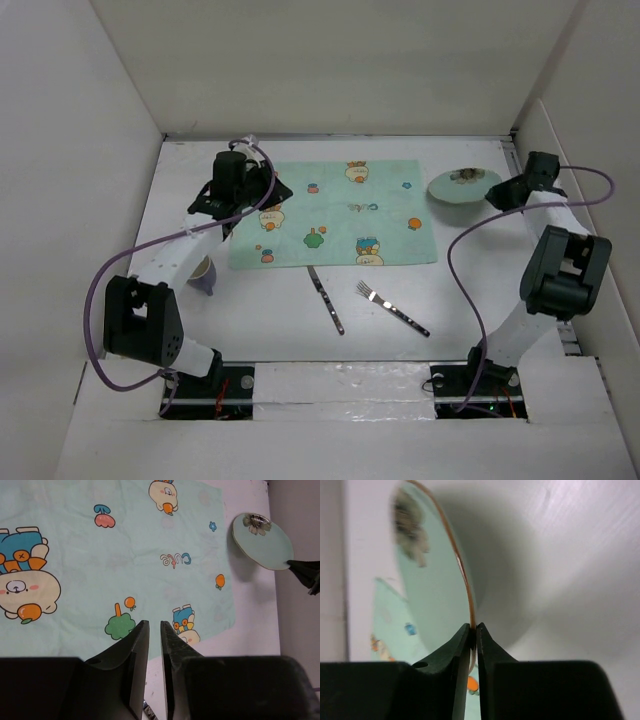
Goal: Set the dinner table for one person
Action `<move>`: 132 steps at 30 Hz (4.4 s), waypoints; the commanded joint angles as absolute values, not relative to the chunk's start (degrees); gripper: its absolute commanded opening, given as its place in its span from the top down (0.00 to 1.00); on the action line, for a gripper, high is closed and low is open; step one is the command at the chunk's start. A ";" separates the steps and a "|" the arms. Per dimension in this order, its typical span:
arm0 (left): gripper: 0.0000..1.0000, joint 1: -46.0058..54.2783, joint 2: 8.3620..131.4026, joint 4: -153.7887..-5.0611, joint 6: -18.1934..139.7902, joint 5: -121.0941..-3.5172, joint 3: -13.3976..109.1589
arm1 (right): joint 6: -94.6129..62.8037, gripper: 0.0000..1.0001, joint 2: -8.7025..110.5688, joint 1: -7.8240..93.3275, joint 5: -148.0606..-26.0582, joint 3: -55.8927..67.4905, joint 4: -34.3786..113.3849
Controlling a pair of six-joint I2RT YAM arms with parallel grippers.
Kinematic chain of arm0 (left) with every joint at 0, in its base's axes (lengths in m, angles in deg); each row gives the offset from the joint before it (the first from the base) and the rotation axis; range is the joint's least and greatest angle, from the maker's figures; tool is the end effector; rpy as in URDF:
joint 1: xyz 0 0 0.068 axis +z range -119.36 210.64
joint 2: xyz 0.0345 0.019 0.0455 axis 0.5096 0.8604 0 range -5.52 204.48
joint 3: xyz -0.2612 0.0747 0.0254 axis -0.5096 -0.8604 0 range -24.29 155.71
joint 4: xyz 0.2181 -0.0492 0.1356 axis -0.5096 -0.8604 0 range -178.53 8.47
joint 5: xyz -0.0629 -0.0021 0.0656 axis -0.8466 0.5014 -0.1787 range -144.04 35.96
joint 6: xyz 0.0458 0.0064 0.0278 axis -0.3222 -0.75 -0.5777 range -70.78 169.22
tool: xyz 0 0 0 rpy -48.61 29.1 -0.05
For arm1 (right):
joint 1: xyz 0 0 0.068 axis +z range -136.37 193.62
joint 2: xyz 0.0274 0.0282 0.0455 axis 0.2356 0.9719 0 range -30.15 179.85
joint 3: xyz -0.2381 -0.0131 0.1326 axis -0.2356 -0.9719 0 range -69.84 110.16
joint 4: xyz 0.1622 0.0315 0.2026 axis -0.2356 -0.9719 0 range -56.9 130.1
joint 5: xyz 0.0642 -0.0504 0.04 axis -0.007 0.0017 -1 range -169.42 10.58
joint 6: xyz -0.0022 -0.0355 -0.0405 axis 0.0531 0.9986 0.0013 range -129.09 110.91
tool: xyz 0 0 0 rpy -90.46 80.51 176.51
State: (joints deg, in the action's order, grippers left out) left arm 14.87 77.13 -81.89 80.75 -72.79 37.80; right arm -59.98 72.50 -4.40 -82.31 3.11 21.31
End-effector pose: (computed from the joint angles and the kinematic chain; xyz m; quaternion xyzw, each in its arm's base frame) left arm 0.3216 -0.1026 0.3069 -0.0200 0.8177 -0.3473 0.4586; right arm 0.3742 -0.1199 0.2198 0.5216 0.7758 0.1229 0.3331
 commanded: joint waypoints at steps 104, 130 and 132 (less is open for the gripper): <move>0.68 14.55 62.42 -99.81 68.47 -62.40 47.25 | -34.49 0.89 74.27 77.16 -66.24 -2.78 10.39; 0.68 15.61 61.98 -97.88 69.70 -63.98 46.20 | -26.67 1.00 76.90 40.34 -77.40 23.50 7.49; 0.69 15.61 61.72 -97.70 69.87 -63.89 45.50 | -26.67 1.00 80.75 38.16 -78.10 25.43 6.88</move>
State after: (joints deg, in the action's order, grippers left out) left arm 15.37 63.86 -99.92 69.25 -63.04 46.84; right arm -28.38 77.38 40.08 -77.33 20.97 7.48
